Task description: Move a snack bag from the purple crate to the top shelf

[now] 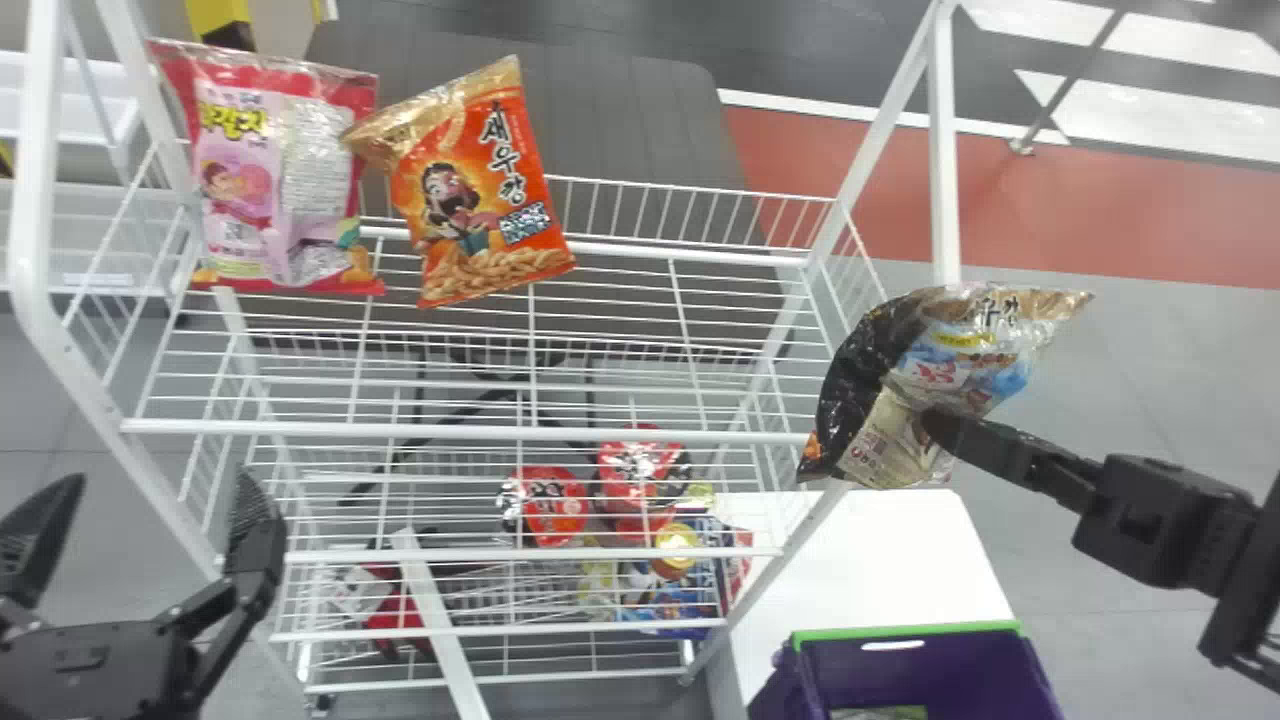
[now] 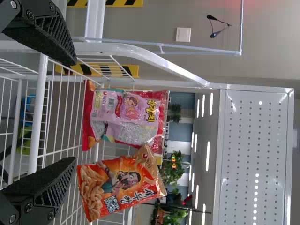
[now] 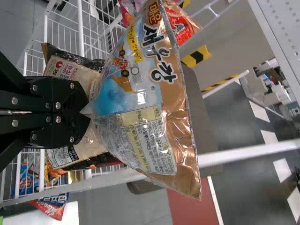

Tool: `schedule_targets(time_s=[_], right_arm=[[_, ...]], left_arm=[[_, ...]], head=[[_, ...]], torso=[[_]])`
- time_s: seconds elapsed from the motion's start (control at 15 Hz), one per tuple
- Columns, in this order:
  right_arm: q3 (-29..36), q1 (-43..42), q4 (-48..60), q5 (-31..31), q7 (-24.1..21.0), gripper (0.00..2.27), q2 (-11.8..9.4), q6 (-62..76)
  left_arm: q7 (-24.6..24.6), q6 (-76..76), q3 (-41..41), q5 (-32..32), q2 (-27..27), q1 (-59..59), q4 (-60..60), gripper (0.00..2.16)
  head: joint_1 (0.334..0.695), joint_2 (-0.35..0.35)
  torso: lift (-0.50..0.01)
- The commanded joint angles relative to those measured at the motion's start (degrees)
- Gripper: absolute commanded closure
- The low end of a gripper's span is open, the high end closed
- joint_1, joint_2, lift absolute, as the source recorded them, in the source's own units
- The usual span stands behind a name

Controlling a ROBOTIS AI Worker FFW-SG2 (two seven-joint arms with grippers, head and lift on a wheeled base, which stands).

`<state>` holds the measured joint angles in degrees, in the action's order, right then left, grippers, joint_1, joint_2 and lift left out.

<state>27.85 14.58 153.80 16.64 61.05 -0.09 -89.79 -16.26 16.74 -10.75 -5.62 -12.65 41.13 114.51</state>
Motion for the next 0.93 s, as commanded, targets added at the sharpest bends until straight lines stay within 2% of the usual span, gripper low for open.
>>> schedule_targets(time_s=[0.0,0.33,0.47,0.53,0.87], right_arm=[[-6.1,-0.5,-0.3,-0.4,-4.0,1.60,0.1,-0.3],[-12.6,-6.4,-5.4,-0.6,-12.8,1.60,0.1,-0.3],[-13.1,-7.2,-8.7,-3.3,-16.8,1.75,0.1,3.9],[-13.0,-8.0,-10.8,-5.4,-19.2,1.75,0.1,7.0],[-13.1,-15.1,-20.7,-10.9,-21.8,1.75,0.1,15.6]], left_arm=[[0.0,0.0,0.0,0.0,0.0,-0.1,-0.3,0.09],[0.3,0.0,-0.2,-0.1,0.0,-1.0,-1.3,0.09],[0.4,-0.2,-0.2,-0.2,-0.1,-1.0,-1.8,0.09],[0.4,-0.2,-0.2,-0.3,-0.1,-1.1,-1.9,0.09],[1.0,-1.8,-0.2,-0.7,0.1,-2.5,-4.1,0.09]], head=[[0.695,-0.160],[0.695,-0.090],[0.695,-0.083],[0.695,-0.080],[0.695,-0.061]], torso=[[0.002],[0.002],[0.002],[0.002],[0.002]])
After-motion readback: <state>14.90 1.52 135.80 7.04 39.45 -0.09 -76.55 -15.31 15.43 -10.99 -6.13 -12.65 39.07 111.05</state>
